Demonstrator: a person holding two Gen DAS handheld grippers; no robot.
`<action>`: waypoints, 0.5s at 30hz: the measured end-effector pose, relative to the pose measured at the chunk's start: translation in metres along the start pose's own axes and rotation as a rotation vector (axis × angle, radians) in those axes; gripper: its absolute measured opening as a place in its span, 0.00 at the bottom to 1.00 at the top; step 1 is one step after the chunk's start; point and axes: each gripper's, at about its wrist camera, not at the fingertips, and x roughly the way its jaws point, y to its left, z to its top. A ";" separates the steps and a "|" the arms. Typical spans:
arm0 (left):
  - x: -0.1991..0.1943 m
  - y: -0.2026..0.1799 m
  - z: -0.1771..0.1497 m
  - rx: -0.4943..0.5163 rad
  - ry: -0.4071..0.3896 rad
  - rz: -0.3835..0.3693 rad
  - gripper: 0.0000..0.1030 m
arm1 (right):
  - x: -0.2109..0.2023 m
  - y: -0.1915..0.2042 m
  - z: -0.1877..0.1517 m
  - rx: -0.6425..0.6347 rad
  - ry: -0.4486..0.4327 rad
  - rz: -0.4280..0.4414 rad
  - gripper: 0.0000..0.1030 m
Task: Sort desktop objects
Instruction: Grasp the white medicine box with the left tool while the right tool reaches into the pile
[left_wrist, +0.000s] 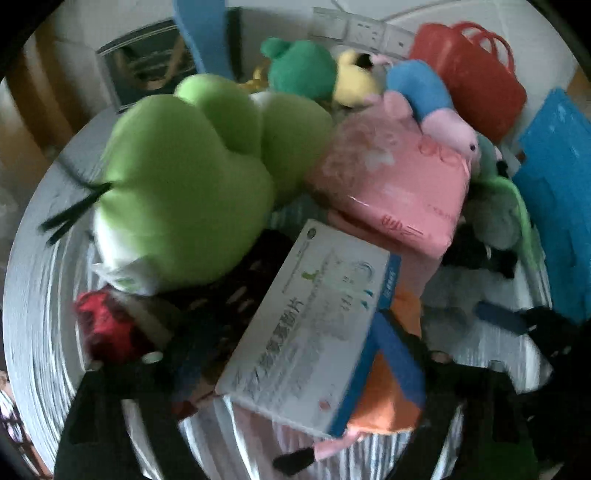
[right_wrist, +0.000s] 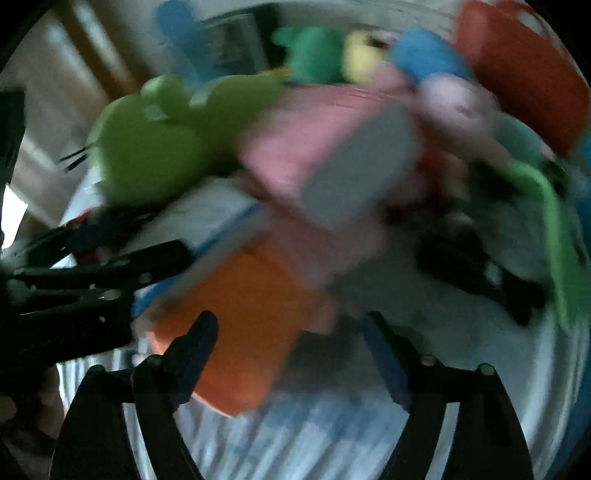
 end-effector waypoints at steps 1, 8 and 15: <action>0.003 -0.002 -0.001 0.020 -0.005 0.006 0.98 | -0.002 -0.008 -0.002 0.020 0.007 -0.016 0.80; 0.006 0.033 -0.040 -0.005 0.017 0.058 0.88 | -0.004 -0.012 -0.006 0.068 0.030 0.030 0.95; 0.015 0.078 -0.057 -0.128 0.051 0.060 0.59 | 0.037 0.031 0.013 0.043 0.088 0.110 1.00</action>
